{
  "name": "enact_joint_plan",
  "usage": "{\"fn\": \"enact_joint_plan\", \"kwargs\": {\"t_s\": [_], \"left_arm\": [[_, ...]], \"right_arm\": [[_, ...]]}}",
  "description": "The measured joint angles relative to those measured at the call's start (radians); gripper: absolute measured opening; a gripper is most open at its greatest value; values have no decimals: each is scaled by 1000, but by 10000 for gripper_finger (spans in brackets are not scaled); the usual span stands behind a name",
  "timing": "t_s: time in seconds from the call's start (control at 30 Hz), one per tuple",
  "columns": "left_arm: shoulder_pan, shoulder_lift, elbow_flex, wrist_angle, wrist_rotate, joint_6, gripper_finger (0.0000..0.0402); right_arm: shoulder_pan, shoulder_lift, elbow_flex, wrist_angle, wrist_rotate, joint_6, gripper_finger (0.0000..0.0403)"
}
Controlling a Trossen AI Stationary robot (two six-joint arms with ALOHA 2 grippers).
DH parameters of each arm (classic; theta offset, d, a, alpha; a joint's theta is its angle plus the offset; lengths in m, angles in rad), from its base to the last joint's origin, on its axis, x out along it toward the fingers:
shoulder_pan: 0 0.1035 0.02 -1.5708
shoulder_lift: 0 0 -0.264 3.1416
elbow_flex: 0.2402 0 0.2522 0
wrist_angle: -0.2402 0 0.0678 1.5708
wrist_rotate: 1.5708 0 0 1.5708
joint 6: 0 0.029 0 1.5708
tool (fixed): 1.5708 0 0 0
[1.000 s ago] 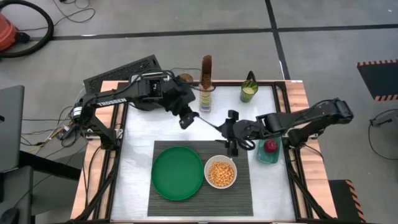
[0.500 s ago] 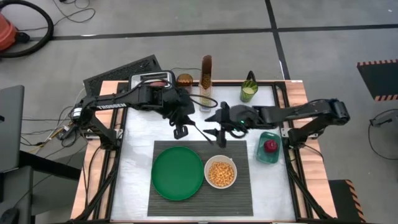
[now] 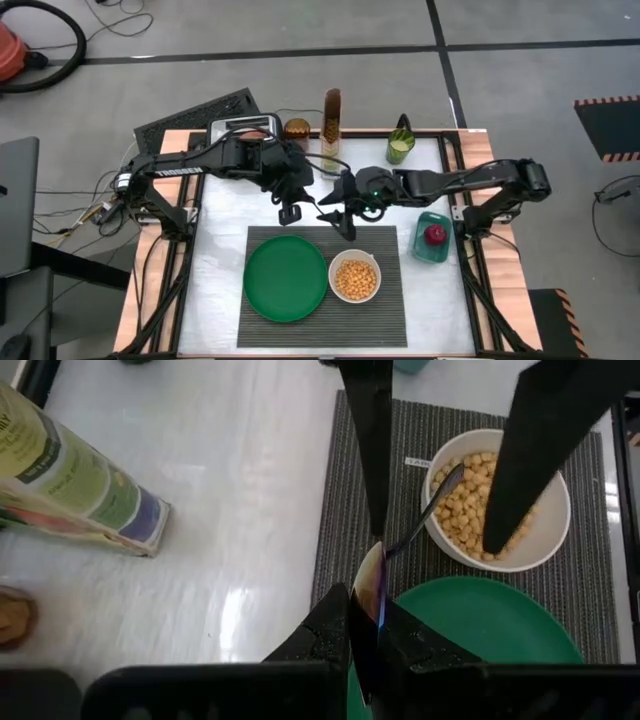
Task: Arrange a breakfast setting
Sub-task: Put the spoon beside the bowl on the mat
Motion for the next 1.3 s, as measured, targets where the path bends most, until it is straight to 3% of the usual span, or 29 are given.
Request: {"fn": "enact_joint_plan", "kwargs": {"t_s": [0.27,0.7,0.83,0.97,1.2,1.3], "left_arm": [[-3,0,0,7,-7,0,0],[-6,0,0,45,-25,9,0],[-8,0,0,46,-29,9,0],[-10,0,0,44,-36,5,1],[-15,0,-1,48,-37,5,4],[-26,0,-1,51,-49,27,23]], "right_arm": [[-33,1,5,-46,-8,1,156],[-33,1,5,-49,-35,-1,139],[-33,1,5,-59,-35,-25,97],[-34,1,5,-77,-30,-21,29],[-49,0,5,-80,-32,25,25],[-53,0,5,-80,-28,60,25]]}}
